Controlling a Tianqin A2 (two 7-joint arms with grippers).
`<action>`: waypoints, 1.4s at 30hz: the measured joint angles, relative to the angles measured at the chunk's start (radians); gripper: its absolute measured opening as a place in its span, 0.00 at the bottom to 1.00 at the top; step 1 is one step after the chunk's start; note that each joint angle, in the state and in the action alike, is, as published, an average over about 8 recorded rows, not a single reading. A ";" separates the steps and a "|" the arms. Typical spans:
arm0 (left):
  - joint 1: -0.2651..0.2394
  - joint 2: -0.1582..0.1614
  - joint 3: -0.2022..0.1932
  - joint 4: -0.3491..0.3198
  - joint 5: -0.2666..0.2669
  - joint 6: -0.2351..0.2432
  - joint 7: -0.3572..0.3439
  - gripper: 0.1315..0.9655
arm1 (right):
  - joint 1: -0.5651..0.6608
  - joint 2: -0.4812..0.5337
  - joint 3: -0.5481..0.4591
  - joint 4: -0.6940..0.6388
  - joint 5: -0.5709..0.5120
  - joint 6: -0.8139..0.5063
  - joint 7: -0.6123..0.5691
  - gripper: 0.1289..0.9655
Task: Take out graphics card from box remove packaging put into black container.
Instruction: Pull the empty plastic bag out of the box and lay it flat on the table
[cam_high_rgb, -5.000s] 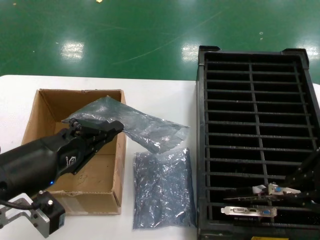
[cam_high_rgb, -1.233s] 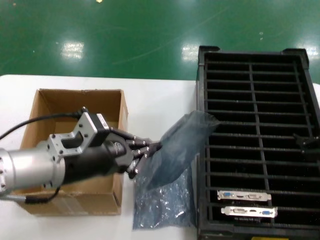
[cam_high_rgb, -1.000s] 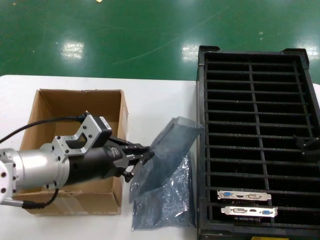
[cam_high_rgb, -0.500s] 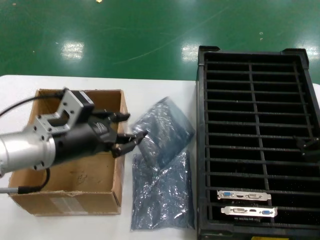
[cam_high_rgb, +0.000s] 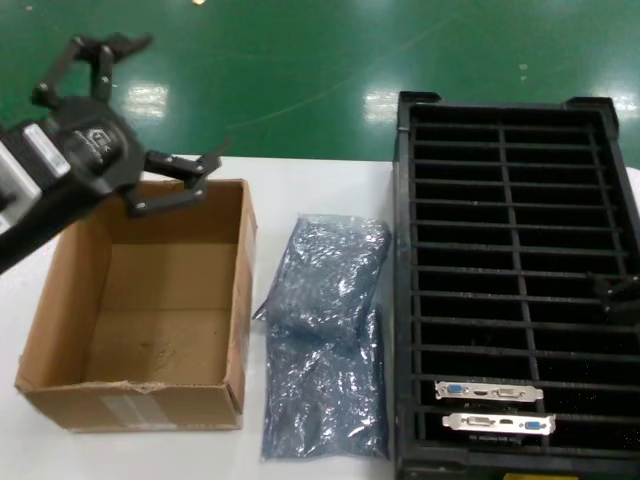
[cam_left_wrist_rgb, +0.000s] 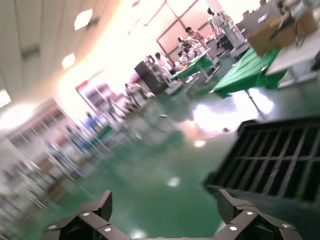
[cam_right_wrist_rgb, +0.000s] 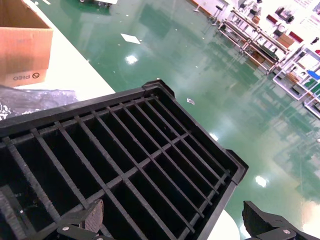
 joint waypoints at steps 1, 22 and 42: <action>0.021 -0.005 -0.018 -0.013 -0.003 -0.019 0.028 0.66 | -0.001 -0.001 0.000 0.000 0.002 0.002 -0.002 1.00; 0.119 0.148 -0.057 0.049 -0.065 -0.114 0.120 0.96 | -0.099 -0.086 0.005 -0.030 0.214 0.183 -0.171 1.00; 0.218 0.336 -0.091 0.134 -0.138 -0.209 0.211 1.00 | -0.215 -0.187 0.010 -0.065 0.463 0.397 -0.372 1.00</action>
